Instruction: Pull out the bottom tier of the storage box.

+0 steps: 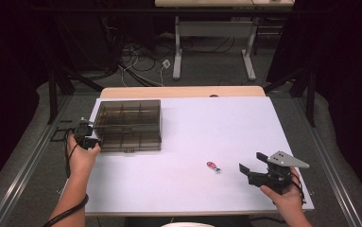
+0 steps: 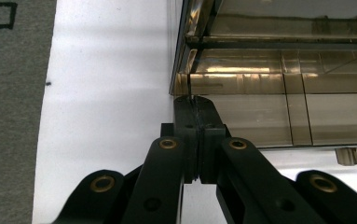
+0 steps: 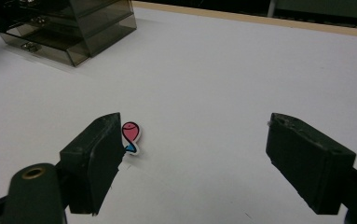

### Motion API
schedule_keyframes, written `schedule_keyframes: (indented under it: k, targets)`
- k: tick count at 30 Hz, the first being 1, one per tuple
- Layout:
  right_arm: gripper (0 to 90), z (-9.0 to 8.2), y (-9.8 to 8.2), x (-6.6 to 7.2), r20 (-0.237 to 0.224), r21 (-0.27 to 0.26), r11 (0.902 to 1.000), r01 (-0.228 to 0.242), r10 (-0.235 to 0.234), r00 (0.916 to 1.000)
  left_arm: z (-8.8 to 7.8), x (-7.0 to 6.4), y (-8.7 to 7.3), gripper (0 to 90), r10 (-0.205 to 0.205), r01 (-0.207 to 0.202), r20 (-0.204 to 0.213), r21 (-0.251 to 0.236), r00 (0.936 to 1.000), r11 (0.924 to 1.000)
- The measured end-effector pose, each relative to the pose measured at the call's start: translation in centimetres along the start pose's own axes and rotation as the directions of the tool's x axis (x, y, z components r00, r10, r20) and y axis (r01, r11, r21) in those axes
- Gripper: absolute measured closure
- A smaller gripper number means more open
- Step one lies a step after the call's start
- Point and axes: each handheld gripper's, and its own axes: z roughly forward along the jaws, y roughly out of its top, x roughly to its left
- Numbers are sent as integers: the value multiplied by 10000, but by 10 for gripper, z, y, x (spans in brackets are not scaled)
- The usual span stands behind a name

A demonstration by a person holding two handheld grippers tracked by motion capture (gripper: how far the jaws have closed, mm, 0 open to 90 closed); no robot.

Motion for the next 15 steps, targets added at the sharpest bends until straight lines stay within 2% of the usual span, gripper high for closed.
schedule_keyframes:
  k: [15]
  targets:
    - [183,0,0,0,-9,-11,10000,7,-7,10000,-4,0,-6,900,11,-11,51,-15,10000,10000]
